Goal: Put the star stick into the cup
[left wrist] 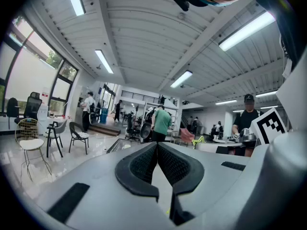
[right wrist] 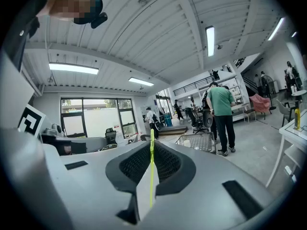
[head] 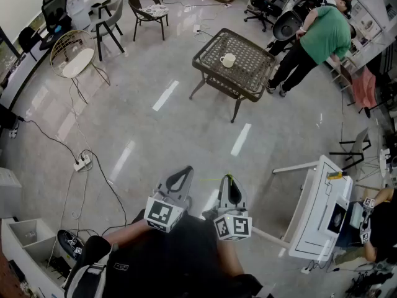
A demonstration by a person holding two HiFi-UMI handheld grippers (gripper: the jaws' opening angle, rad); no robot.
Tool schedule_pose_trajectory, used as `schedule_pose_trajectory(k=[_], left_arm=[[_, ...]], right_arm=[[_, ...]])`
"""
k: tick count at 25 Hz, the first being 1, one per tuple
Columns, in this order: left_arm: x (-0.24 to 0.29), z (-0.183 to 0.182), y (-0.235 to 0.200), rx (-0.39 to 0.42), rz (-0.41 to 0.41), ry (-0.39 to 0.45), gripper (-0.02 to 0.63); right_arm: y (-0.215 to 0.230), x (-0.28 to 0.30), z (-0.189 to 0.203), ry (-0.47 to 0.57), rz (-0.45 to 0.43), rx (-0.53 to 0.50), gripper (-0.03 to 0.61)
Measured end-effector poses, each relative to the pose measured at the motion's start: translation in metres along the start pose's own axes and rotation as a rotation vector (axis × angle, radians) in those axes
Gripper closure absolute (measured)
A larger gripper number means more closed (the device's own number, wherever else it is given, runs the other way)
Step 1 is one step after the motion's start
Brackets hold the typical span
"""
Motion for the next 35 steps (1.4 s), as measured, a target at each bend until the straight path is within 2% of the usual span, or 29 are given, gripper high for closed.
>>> schedule_pose_trajectory(k=[17, 28, 35], left_arm=[[0.007, 0.006, 0.02, -0.006, 0.004, 0.001, 0.597], [0.038, 0.012, 0.046, 0.022, -0.023, 0.003, 0.597], [0.059, 0.023, 0.05, -0.008, -0.049, -0.019, 0.597]], right_arm=[[0.016, -0.012, 0.003, 0.01, -0.004, 0.029, 0.557], [0.06, -0.013, 0.007, 0.022, -0.04, 0.037, 0.558], [0.083, 0.0, 0.01, 0.017, -0.056, 0.041, 0.557]])
Point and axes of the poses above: the fingertips, and each gripper's own axes: x forward along the fingers, y to its right, z out of its underside, the point moved 8 cm from there along -x, backward along the fingers, and after that the axes turned 4 degrees about -x, right-handed, at the moved point
